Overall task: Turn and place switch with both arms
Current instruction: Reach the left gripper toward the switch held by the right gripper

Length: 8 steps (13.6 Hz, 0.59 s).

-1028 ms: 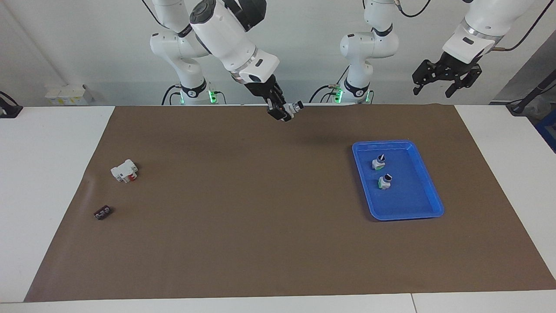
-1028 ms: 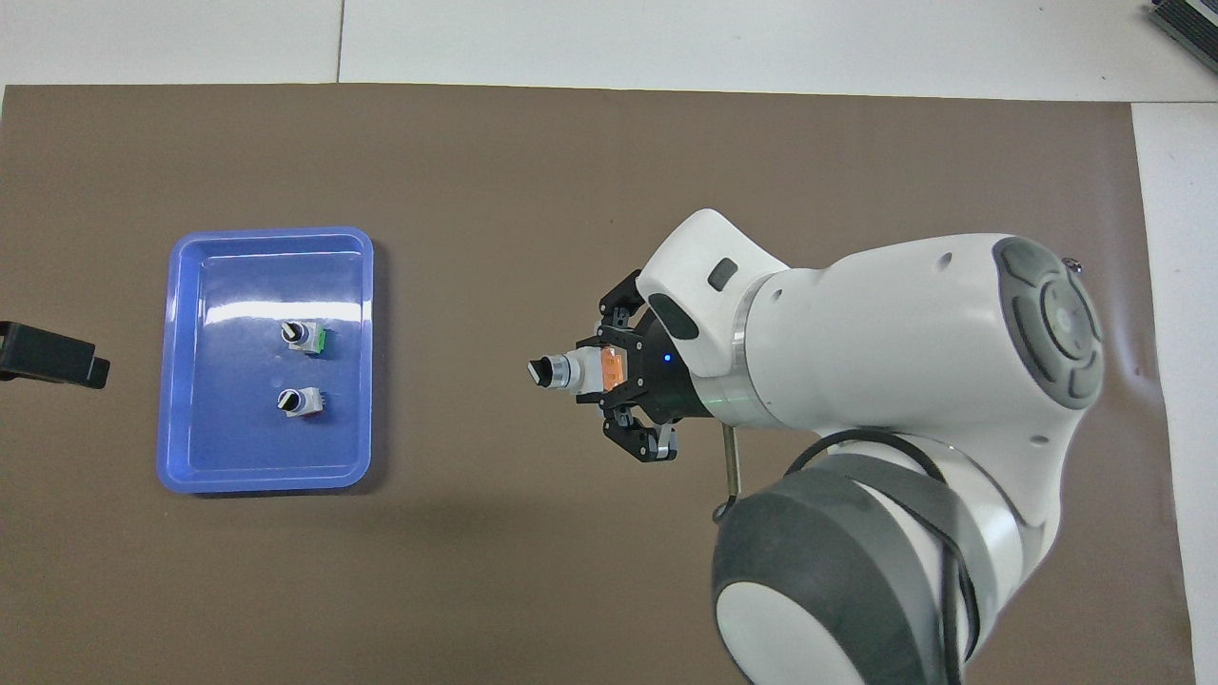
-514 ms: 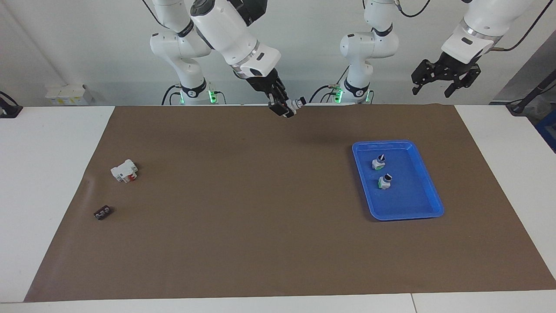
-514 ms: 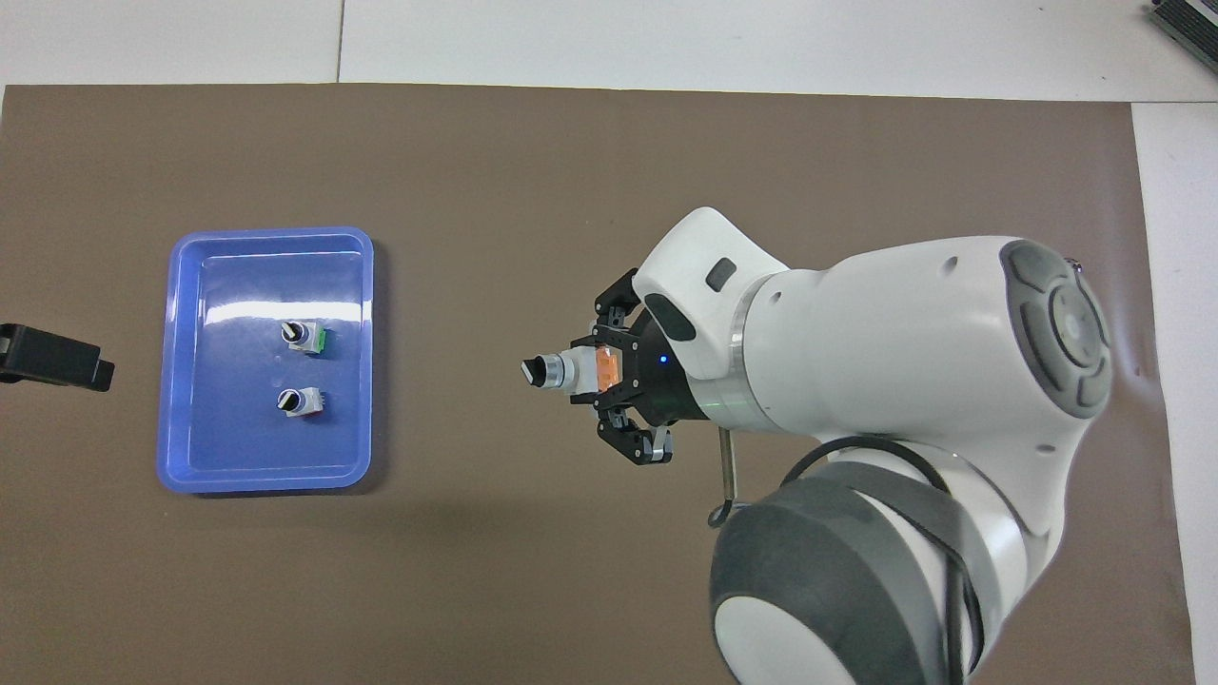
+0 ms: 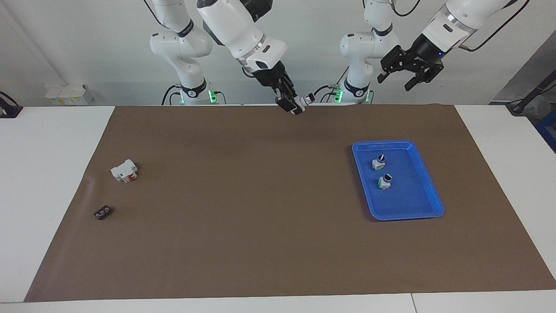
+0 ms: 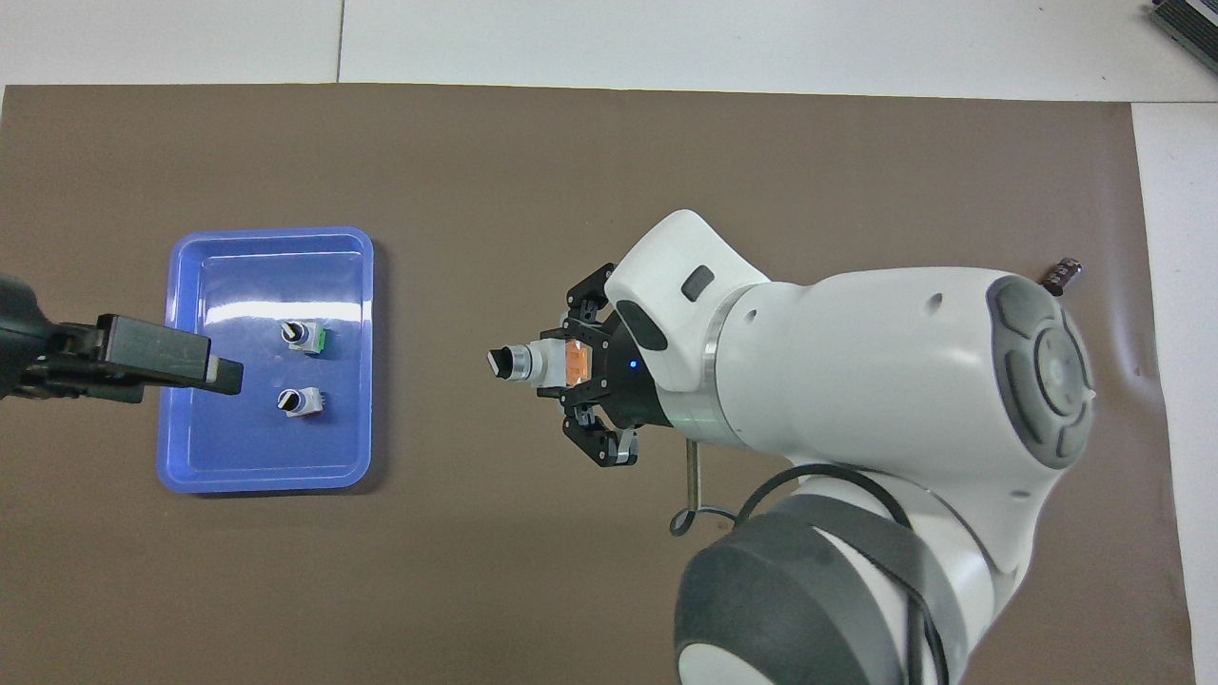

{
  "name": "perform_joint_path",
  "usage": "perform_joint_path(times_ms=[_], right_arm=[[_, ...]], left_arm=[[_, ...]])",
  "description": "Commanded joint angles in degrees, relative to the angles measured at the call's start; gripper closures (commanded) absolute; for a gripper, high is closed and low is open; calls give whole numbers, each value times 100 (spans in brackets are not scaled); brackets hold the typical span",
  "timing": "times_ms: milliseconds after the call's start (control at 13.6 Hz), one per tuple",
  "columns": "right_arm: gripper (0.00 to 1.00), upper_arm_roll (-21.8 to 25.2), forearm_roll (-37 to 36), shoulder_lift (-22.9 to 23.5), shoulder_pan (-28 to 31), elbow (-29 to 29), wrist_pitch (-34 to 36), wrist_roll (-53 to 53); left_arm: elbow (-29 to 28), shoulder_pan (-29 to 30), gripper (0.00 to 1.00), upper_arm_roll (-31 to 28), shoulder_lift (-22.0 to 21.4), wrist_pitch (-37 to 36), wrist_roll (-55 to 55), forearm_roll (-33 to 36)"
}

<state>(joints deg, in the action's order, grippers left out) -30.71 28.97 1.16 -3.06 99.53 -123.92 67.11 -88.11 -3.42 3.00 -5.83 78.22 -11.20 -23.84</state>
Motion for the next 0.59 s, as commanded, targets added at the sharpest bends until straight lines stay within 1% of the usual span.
perform_joint_path(times_ms=[0, 147, 294, 441, 514], right_arm=[[100, -58, 127, -72, -63, 58, -141, -215], [100, -58, 126, -72, -186, 58, -352, -259], [100, -58, 118, -63, -221, 58, -466, -453], [100, -58, 118, -54, -221, 67, -493, -444], [100, -58, 118, -54, -230, 67, -493, -462]], left_arm=[[-136, -45, 0, 174, -120, 106, -1187, -697], [-180, -45, 0, 262, -129, 237, -1883, -1120], [-591, -45, 0, 289, -269, 606, -2621, -1716], [-952, -54, 0, 306, -444, 904, -2879, -1913], [-1023, -54, 0, 393, -489, 1063, -3045, -1931]])
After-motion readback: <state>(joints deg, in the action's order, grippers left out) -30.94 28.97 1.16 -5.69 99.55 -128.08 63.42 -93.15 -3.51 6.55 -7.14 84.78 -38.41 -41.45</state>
